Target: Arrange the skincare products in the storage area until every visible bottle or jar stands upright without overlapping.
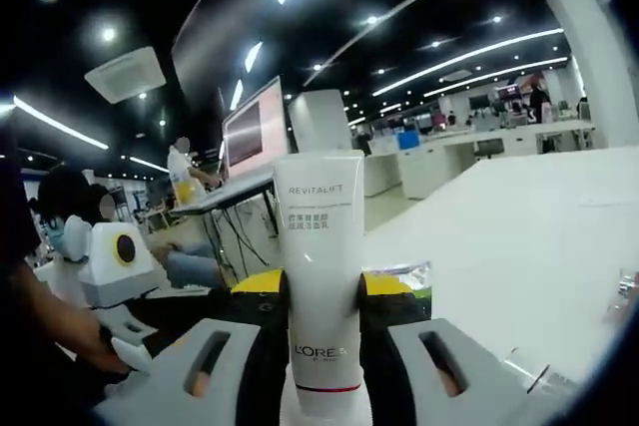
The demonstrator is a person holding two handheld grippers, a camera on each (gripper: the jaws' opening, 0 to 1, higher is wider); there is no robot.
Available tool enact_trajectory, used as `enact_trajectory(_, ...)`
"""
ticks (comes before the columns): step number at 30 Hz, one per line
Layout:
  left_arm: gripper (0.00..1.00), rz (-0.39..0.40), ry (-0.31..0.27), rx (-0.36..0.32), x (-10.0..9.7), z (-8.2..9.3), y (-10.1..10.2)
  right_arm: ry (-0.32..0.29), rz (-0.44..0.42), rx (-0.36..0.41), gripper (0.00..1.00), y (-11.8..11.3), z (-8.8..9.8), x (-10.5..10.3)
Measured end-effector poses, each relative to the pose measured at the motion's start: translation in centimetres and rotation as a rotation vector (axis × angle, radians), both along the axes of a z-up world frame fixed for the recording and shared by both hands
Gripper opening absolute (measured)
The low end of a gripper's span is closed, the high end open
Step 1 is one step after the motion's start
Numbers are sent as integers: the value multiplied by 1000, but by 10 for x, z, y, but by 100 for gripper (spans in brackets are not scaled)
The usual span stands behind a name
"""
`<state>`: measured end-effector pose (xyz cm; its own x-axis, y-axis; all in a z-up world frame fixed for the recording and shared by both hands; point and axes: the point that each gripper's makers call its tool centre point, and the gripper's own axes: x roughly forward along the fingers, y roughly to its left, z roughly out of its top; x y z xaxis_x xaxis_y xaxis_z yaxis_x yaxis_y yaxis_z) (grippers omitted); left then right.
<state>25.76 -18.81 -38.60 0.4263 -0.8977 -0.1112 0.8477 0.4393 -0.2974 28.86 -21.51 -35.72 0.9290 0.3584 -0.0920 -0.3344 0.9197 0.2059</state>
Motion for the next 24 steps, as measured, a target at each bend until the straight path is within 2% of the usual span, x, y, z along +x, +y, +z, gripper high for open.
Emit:
enact_trajectory(3, 57, -7, -2, 8, 0, -1, -4, -3, 23, -3, 24, 10, 0, -3)
enact_trajectory(7, 49, -18, -13, 17, -1, -1, -6, -14, 46, -26, 24, 19, 3, -6)
enact_trajectory(11, 36, -30, -62, 37, -2, -1, -5, -31, 58, -26, 25, 23, 6, -8)
enact_trajectory(16, 28, -34, -105, 26, -1, 3, -3, -45, 75, -23, 25, 29, 5, -12)
enact_trajectory(23, 24, -38, -118, 22, -1, 5, -3, -56, 85, -23, 25, 32, 5, -15)
enact_trajectory(24, 23, -53, -135, 25, -3, 4, -5, -61, 86, -25, 26, 33, 5, -17)
